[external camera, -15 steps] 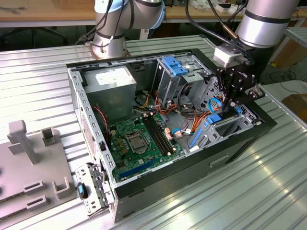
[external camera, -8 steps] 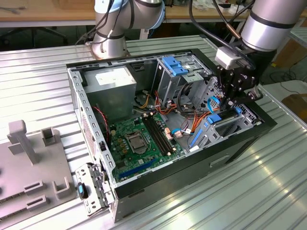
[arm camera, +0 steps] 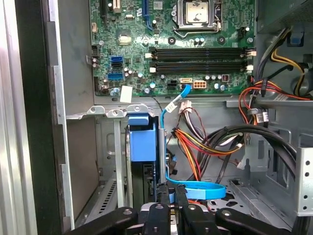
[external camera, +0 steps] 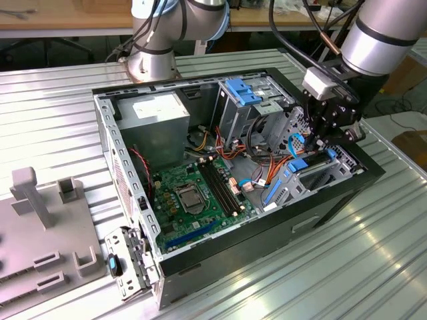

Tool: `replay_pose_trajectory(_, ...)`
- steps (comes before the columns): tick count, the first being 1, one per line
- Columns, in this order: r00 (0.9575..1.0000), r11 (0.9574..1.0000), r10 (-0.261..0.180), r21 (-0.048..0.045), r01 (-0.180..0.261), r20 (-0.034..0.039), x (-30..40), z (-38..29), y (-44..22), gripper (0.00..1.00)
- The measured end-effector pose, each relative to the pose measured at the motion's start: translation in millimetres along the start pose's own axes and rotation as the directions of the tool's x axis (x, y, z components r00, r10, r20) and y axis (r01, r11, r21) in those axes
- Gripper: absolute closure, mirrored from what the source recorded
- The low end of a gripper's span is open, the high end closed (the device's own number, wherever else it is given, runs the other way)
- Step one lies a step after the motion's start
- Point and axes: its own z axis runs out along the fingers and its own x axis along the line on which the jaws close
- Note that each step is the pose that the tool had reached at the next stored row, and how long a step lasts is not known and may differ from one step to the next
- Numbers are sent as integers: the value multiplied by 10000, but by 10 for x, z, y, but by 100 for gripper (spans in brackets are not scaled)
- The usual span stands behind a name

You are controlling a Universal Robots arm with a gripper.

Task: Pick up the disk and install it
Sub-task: 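Insert the second disk wire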

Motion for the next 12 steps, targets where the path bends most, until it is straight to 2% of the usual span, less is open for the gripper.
replay_pose_trajectory(5, 10000, 10000, 20, 2, -20, -2, 21, -4, -1, 84)
replay_pose_trajectory(8, 10000, 10000, 32, 2, -32, 7, 26, -31, -3, 84)
replay_pose_trajectory(12, 10000, 10000, 50, 0, -50, 69, 102, -33, -5, 84)
